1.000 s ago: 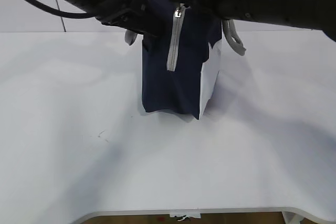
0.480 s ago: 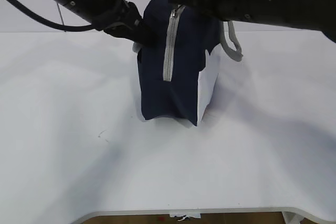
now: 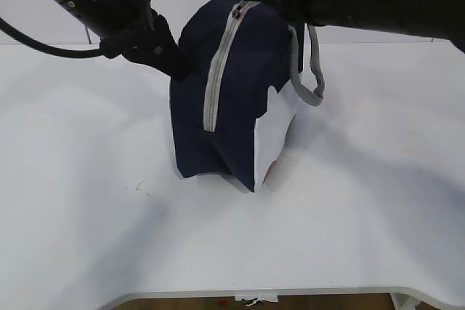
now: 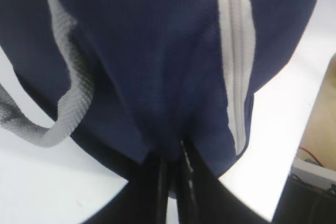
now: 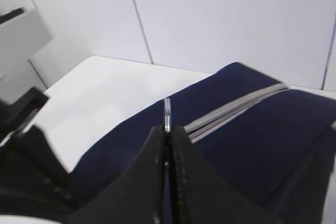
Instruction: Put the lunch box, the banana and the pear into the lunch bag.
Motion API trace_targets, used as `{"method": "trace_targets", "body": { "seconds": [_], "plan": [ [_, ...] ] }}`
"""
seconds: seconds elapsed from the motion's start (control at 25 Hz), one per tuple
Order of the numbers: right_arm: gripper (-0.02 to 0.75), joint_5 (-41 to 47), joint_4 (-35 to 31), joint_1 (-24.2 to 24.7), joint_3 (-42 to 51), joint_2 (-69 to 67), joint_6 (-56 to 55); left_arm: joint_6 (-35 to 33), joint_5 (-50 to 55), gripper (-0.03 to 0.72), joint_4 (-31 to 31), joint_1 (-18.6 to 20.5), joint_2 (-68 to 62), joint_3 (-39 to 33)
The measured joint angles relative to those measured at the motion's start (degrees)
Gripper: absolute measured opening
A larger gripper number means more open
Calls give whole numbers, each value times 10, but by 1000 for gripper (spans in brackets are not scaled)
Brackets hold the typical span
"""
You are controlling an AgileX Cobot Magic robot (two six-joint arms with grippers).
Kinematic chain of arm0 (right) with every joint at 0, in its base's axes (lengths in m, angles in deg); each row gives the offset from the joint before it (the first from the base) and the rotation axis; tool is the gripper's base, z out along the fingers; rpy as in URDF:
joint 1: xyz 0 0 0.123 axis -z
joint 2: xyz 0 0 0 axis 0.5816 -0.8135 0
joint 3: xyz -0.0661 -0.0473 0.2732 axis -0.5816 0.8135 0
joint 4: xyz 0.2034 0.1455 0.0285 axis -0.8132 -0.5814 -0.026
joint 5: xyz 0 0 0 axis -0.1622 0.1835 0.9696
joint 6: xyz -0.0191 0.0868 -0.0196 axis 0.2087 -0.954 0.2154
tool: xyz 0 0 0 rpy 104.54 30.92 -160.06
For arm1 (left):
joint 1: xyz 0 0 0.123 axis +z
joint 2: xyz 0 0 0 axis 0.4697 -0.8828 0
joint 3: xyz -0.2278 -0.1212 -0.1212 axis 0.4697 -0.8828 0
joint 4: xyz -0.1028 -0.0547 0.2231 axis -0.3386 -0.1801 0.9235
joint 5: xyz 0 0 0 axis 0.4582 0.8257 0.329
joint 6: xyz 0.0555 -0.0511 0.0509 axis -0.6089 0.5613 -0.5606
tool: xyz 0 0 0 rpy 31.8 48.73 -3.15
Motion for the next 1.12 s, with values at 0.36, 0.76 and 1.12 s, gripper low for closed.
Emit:
{"method": "trace_targets", "body": {
  "seconds": [0.36, 0.76, 1.12],
  "plan": [
    [1, 0, -12, 47, -22, -9, 0, -1, 48, -4, 17, 0, 5, 0],
    [1, 2, -13, 87, -71, -67, 0, -1, 77, -5, 28, 0, 5, 0],
    [1, 6, -13, 124, -122, -132, 0, -1, 99, -6, 58, 0, 22, 0]
  ]
}}
